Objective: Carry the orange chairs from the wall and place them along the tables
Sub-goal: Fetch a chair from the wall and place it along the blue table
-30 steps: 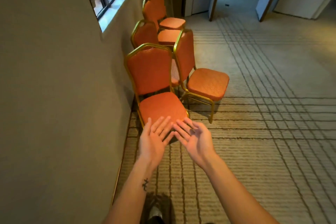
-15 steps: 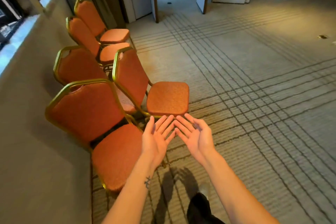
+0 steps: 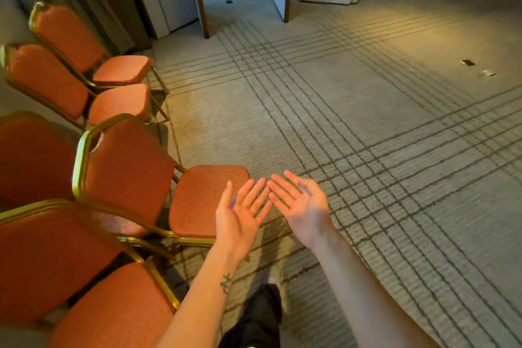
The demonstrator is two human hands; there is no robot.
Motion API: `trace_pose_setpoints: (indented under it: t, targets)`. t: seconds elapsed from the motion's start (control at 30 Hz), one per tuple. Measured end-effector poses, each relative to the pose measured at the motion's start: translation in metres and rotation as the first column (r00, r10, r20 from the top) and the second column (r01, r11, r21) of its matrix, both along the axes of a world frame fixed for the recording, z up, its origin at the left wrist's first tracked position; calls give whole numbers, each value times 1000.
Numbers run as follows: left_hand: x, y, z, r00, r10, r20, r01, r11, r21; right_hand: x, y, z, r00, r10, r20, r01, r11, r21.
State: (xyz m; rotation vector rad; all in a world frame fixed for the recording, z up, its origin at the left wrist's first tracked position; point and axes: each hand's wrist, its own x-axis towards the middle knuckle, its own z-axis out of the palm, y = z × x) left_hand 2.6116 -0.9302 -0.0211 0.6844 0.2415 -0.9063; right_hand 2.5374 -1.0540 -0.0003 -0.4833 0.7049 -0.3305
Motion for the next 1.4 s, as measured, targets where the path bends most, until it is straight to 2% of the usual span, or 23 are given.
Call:
trace_pose_setpoints:
  t: [0.17,0.3,0.67,0.93,1.13,1.4]
  targets:
    - [94,-105,-19,1000,3,12,-3,1000,-24,81,-95,-11,999,16,-37,-18,999,-50]
    - [166,-186,-14,998,-50,28,49,998,38,148,-162,-7,998,5,-61,-8,999,-40]
    - [332,-282,4,988,151,31,-151,989,-11,332,-294,19,993,118,24,-117,992,-39]
    - [455,-360,-11,942,333,44,-335,942,33,488,-382,-4,939,343,28,-341,939,-45]
    - [548,-390,-2,840,542,-30,-541,841,36,616,-415,10,853,519,53,-517,855,-40]
    - [656,-348,-16,624,778,-71,-778,627,40,765,-363,-2,636,771,-23,-771,635,-53]
